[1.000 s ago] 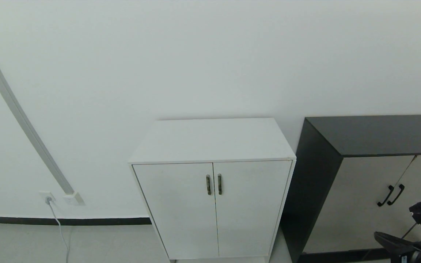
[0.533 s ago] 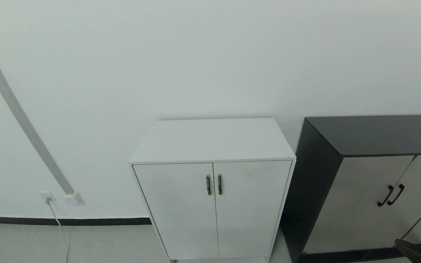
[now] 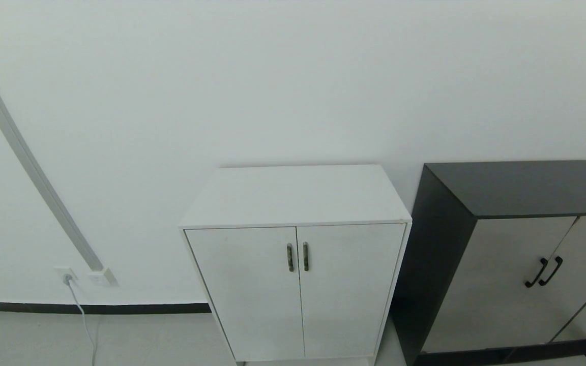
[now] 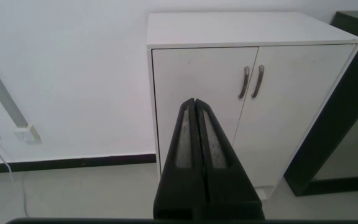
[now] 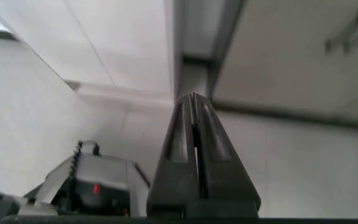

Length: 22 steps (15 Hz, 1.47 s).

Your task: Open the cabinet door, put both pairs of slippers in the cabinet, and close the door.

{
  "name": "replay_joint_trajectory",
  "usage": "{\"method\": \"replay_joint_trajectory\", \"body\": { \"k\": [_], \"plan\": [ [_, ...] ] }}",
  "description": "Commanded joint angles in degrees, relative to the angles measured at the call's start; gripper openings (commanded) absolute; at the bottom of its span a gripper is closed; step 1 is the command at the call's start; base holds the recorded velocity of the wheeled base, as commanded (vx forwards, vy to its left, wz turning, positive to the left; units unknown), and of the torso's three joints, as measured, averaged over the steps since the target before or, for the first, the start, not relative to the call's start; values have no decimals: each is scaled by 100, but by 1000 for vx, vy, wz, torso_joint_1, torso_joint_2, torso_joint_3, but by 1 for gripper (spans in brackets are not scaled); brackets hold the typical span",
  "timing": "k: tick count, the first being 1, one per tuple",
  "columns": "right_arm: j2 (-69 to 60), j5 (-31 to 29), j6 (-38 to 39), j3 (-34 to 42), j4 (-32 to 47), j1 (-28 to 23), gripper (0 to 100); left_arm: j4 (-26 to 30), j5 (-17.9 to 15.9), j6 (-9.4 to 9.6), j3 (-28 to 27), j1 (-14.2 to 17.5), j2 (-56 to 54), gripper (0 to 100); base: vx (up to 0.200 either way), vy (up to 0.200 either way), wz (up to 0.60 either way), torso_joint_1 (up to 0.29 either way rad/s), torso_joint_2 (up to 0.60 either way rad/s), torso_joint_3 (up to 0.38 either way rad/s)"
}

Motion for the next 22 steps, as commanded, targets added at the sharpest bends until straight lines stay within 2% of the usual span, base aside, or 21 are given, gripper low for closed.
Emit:
{"method": "replay_joint_trajectory", "body": {
  "k": [1,6,11,13,16,22],
  "plan": [
    [-998,356,-347,23,425,39,0,0,0,-1,1,-1,-1,0,0,0,0,0,0,0],
    [-1086,954,-355,23,487,30,0,0,0,-1,1,-1,-1,0,0,0,0,0,0,0],
    [-1016,1033,-338,138,460,39,0,0,9,-19,1,-10,-1,0,0,0,0,0,0,0],
    [-919,1024,-329,138,460,-260,0,0,9,-19,1,-1,-1,0,0,0,0,0,0,0],
    [-699,1024,-329,138,460,-1051,0,0,9,-19,1,-1,-1,0,0,0,0,0,0,0],
    [-1438,1024,-347,138,460,-1737,0,0,9,-19,1,-1,-1,0,0,0,0,0,0,0]
  ]
}}
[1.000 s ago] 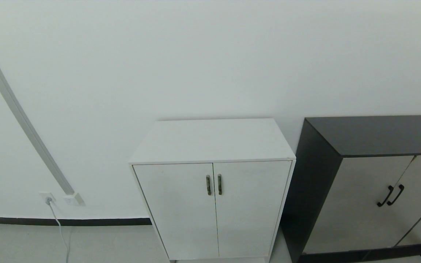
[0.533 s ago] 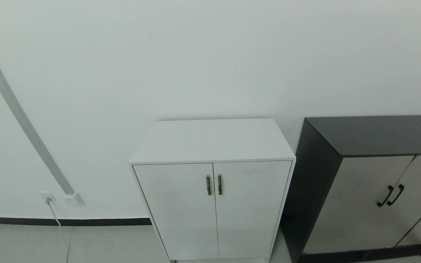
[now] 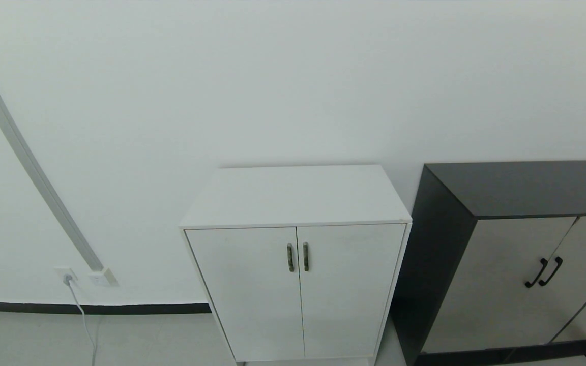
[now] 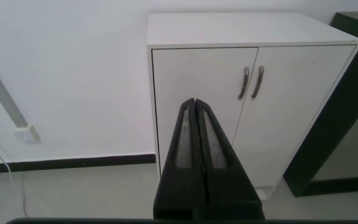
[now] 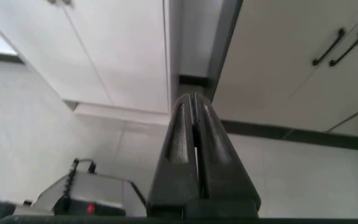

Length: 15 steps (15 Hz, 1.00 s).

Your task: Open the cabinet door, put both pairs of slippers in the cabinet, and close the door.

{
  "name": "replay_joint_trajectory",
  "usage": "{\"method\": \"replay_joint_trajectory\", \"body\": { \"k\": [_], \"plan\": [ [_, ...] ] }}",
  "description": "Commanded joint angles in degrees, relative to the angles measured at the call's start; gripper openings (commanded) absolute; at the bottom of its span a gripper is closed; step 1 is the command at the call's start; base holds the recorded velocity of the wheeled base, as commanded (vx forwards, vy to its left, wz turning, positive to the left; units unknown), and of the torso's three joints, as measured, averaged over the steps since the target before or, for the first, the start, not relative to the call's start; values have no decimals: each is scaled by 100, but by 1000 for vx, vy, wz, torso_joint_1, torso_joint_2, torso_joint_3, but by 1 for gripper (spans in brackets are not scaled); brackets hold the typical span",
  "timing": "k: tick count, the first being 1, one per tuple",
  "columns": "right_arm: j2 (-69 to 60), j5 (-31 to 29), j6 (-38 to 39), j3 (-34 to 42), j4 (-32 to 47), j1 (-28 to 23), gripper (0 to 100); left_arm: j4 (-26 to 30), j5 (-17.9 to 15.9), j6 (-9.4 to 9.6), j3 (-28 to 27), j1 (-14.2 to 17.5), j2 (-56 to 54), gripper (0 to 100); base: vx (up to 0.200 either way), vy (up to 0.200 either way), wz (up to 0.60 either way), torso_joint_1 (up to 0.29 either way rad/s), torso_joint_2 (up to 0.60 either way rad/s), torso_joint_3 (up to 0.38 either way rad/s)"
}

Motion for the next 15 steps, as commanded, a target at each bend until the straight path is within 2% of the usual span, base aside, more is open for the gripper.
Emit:
{"method": "replay_joint_trajectory", "body": {
  "k": [1,6,10,15],
  "plan": [
    [-490,1,-6,0,0,-154,0,0,-2,-2,1,-8,-1,0,0,0,0,0,0,0],
    [-947,1,2,0,0,-181,0,0,-2,-2,1,1,-1,0,0,0,0,0,0,0],
    [-1352,1,11,0,0,-488,0,0,7,-11,1,1,-1,0,0,0,0,0,0,0],
    [-2028,-7,46,0,0,-462,0,0,7,-2,1,1,-1,0,0,0,0,0,0,0]
  ]
}}
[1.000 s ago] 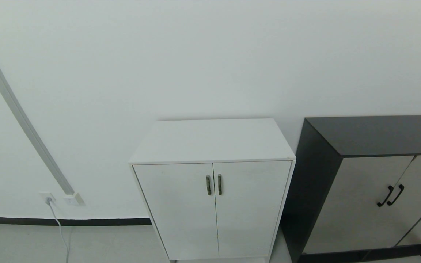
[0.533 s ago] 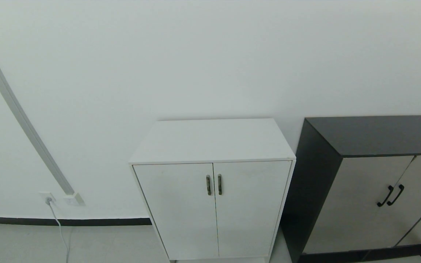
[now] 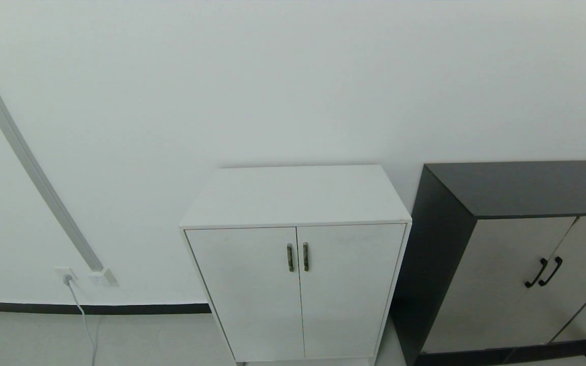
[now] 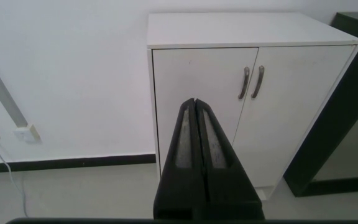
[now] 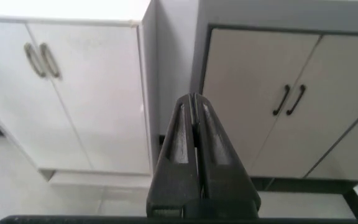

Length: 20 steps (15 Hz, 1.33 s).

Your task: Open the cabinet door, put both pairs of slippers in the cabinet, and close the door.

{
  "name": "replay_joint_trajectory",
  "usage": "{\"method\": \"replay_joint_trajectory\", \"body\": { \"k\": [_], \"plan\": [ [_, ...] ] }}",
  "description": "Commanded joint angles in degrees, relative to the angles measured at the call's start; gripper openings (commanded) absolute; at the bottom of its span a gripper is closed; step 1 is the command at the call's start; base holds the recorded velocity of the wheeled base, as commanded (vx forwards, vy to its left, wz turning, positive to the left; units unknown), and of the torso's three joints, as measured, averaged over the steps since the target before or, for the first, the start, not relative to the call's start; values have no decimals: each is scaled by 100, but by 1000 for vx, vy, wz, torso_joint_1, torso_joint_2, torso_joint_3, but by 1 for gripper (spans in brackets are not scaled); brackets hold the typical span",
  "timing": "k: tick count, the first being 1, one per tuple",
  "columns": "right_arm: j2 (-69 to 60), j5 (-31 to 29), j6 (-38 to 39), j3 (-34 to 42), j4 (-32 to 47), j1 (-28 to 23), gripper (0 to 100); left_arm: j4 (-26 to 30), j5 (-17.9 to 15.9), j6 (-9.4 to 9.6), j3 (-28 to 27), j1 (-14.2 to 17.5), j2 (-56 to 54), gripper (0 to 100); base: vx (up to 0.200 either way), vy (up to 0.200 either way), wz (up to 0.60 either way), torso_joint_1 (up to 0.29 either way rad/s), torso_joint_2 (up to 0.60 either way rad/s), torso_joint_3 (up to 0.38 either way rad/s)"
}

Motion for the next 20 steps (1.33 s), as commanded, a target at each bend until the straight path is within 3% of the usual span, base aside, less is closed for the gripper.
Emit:
{"method": "replay_joint_trajectory", "body": {
  "k": [1,6,16,20],
  "plan": [
    [-230,-25,102,0,2,14,0,0,1,-2,1,-1,-1,0,0,0,0,0,0,0],
    [-221,-43,488,0,-16,40,0,0,-8,16,1,-10,-1,0,0,0,0,0,0,0],
    [-230,63,128,-9,11,49,0,0,1,7,1,-1,-1,0,0,0,0,0,0,0],
    [-230,54,523,0,-24,49,0,0,-8,25,1,-1,-1,0,0,0,0,0,0,0]
  ]
}}
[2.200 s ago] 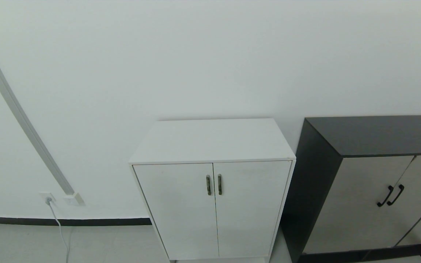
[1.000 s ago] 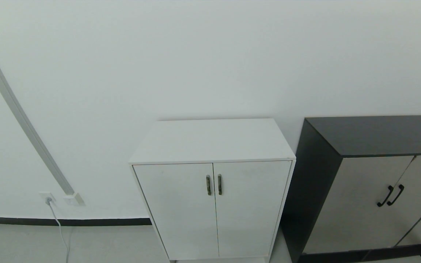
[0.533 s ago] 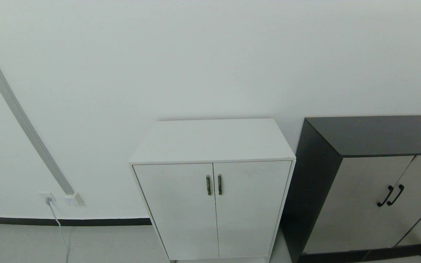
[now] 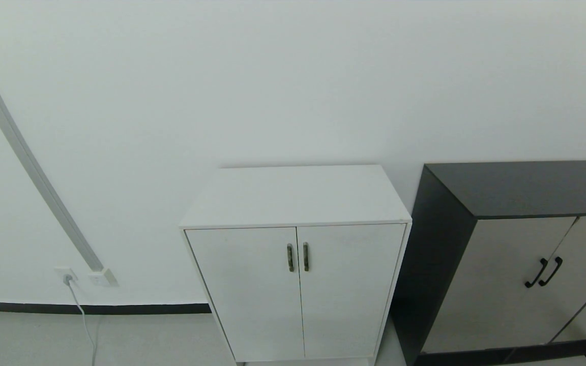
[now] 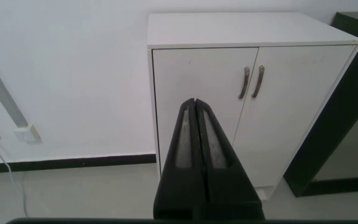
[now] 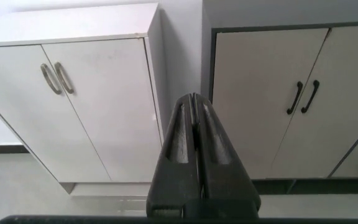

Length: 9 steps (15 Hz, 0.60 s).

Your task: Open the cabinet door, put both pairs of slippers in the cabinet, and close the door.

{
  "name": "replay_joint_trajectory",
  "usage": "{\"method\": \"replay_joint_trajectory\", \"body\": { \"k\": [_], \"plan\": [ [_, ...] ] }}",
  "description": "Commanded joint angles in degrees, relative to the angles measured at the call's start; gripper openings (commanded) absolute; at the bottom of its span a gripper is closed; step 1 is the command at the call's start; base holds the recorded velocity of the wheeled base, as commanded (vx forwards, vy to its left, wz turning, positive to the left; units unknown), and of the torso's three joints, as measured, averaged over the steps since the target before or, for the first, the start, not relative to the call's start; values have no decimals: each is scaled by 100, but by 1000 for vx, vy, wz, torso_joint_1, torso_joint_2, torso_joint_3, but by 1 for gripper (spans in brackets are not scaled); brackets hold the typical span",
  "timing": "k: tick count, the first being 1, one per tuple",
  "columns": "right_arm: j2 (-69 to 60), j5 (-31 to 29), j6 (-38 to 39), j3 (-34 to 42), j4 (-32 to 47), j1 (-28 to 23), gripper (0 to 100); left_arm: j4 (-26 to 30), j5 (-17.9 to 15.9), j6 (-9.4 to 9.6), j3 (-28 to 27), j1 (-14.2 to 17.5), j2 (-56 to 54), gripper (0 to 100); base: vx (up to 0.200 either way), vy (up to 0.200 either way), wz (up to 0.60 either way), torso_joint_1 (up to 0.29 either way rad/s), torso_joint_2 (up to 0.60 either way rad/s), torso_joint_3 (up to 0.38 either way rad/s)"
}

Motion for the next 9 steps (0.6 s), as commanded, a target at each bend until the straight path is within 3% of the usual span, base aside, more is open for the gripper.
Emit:
{"method": "replay_joint_trajectory", "body": {
  "k": [1,9],
  "plan": [
    [-2,-1,-7,2,-5,0,0,2,-6,-1,1,1,-1,0,0,0,0,0,0,0],
    [-2,8,-7,2,-5,0,0,2,3,-1,1,1,-1,0,0,0,0,0,0,0]
  ]
}}
